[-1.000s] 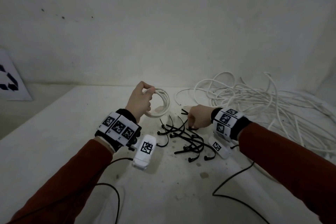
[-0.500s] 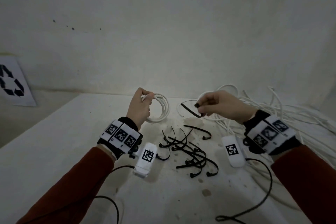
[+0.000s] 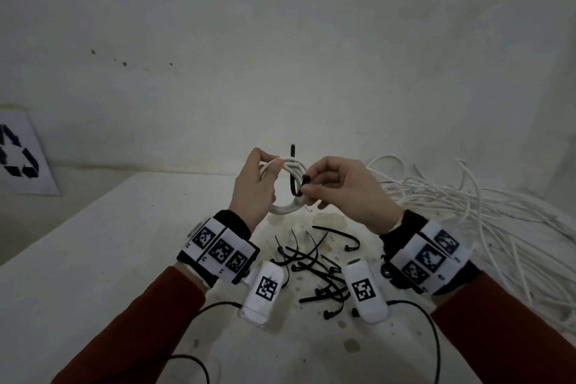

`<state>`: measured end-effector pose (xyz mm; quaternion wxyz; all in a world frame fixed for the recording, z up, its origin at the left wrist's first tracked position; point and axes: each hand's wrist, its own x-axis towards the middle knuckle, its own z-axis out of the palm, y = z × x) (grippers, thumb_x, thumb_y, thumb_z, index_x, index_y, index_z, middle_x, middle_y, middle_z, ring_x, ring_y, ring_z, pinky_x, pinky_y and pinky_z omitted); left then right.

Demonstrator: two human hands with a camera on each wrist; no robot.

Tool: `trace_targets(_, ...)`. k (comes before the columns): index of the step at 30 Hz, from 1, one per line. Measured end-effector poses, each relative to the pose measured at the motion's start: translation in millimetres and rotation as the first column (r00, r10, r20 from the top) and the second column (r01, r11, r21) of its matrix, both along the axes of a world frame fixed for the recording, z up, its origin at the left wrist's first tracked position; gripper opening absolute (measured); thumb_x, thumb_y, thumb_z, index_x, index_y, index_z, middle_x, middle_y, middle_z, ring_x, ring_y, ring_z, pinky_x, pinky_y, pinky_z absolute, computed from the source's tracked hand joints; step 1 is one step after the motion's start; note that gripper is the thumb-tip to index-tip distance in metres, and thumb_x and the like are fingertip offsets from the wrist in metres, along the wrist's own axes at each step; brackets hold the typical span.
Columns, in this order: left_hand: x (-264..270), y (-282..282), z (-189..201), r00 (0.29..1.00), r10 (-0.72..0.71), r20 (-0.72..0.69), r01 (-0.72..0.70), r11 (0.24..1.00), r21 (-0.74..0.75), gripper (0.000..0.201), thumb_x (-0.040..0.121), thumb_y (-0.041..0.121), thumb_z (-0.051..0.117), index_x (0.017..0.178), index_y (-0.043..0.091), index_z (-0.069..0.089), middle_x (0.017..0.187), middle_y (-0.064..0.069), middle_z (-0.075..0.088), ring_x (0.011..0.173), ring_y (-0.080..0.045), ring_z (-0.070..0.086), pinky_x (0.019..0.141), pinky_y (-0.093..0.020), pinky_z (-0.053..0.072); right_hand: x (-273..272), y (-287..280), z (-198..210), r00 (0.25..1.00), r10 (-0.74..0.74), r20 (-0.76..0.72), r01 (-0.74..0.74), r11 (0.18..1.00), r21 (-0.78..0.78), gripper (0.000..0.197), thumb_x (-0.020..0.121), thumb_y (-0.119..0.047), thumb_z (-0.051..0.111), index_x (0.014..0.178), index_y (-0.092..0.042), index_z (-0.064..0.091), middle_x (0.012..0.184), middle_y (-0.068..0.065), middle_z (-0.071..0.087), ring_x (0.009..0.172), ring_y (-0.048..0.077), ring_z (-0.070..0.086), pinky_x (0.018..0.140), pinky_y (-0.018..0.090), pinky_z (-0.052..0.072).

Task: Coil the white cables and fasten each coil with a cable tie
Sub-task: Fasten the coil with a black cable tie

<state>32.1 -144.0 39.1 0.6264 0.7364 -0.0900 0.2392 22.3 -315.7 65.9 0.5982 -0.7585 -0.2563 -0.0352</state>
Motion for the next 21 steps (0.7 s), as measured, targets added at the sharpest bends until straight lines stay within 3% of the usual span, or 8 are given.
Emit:
trace_targets(2, -5.0, -1.3, 2.3, 1.0, -0.03, 0.007, 0.03, 1.0, 0.008, 0.016, 0.097, 0.027, 0.05, 0.094, 0.011, 0.048, 0.062, 0.013, 0.051, 0.043, -0.009, 0.038, 0.046, -0.024, 0.036, 1.7, 4.3, 0.3, 0.995, -0.061, 0.082, 0.059, 0.998, 0.022, 0.015, 0.079, 0.001, 0.074, 0.086, -0.005, 0.062, 0.075, 0.008, 0.071, 0.053, 0.017, 0.06, 0.048, 0.021, 0.045)
trace_targets(5, -9.9, -1.6, 3.6, 0.999, -0.048, 0.008, 0.047, 0.997, 0.061, 0.016, 0.096, 0.03, 0.05, 0.093, 0.014, 0.049, 0.067, 0.007, 0.054, 0.043, -0.009, 0.039, 0.047, -0.026, 0.036, 5.9, 7.0, -0.4, 0.97, -0.142, 0.195, 0.132, 0.989, 0.063, 0.02, 0.077, 0.002, 0.074, 0.081, -0.013, 0.063, 0.074, -0.005, 0.07, 0.052, 0.011, 0.054, 0.053, 0.021, 0.045)
trace_targets(9, -15.0, -1.5, 4.4, 0.996, -0.089, -0.024, 0.092, 0.989, 0.12, 0.013, 0.097, 0.03, 0.048, 0.091, 0.019, 0.048, 0.08, 0.001, 0.067, 0.042, -0.008, 0.04, 0.046, -0.027, 0.039, 6.3, 6.5, -2.3, 0.941, -0.179, 0.287, 0.181, 0.983, 0.02, 0.023, 0.075, -0.004, 0.077, 0.08, -0.022, 0.063, 0.078, -0.009, 0.069, 0.065, 0.008, 0.059, 0.06, 0.018, 0.043)
trace_targets(12, -18.0, -3.1, 2.7, 0.989, -0.137, -0.054, 0.143, 0.979, 0.145, 0.013, 0.098, 0.029, 0.047, 0.088, 0.021, 0.046, 0.076, 0.01, 0.069, 0.041, -0.005, 0.04, 0.043, -0.022, 0.036, 6.0, 4.8, -3.1, 0.924, -0.207, 0.32, 0.213, 0.977, 0.018, 0.02, 0.076, -0.011, 0.077, 0.084, -0.024, 0.065, 0.089, -0.011, 0.068, 0.081, 0.01, 0.059, 0.068, 0.025, 0.048)
trace_targets(16, -22.4, -4.8, 1.9, 0.984, -0.167, -0.056, 0.173, 0.973, 0.153, 0.014, 0.097, 0.028, 0.05, 0.084, 0.021, 0.047, 0.082, 0.008, 0.069, 0.046, -0.001, 0.043, 0.045, -0.019, 0.035, 8.4, 3.7, -3.5, 0.935, -0.25, 0.252, 0.246, 0.968, 0.044, 0.023, 0.076, -0.012, 0.077, 0.085, -0.028, 0.063, 0.11, -0.007, 0.062, 0.1, 0.011, 0.059, 0.083, 0.036, 0.053)
trace_targets(17, -23.3, -4.8, 1.9, 0.982, -0.182, -0.055, 0.188, 0.969, 0.159, 0.015, 0.096, 0.029, 0.051, 0.084, 0.021, 0.048, 0.082, 0.007, 0.069, 0.047, -0.002, 0.043, 0.046, -0.02, 0.036, 8.1, 3.9, -2.7, 0.946, -0.244, 0.214, 0.238, 0.97, 0.056, 0.022, 0.077, -0.01, 0.076, 0.086, -0.026, 0.064, 0.113, -0.005, 0.061, 0.102, 0.013, 0.06, 0.085, 0.034, 0.054)
trace_targets(19, -25.6, -4.6, 1.7, 0.976, -0.211, -0.051, 0.217, 0.96, 0.175, 0.016, 0.096, 0.028, 0.051, 0.082, 0.023, 0.048, 0.079, 0.009, 0.068, 0.047, -0.007, 0.04, 0.046, -0.023, 0.036, 7.1, 3.2, 0.7, 0.965, -0.222, 0.138, 0.215, 0.975, 0.064, 0.016, 0.08, -0.008, 0.074, 0.087, -0.019, 0.064, 0.115, -0.003, 0.062, 0.101, 0.015, 0.063, 0.08, 0.022, 0.054)
trace_targets(21, -27.6, -3.8, 0.9, 0.969, -0.242, -0.054, 0.248, 0.952, 0.181, 0.016, 0.097, 0.027, 0.05, 0.081, 0.024, 0.047, 0.077, 0.009, 0.067, 0.048, -0.009, 0.038, 0.047, -0.024, 0.035, 4.8, 2.3, 3.3, 0.983, -0.176, 0.056, 0.172, 0.982, 0.078, 0.012, 0.083, -0.006, 0.071, 0.089, -0.013, 0.062, 0.104, -0.005, 0.066, 0.089, 0.014, 0.067, 0.073, 0.015, 0.052)
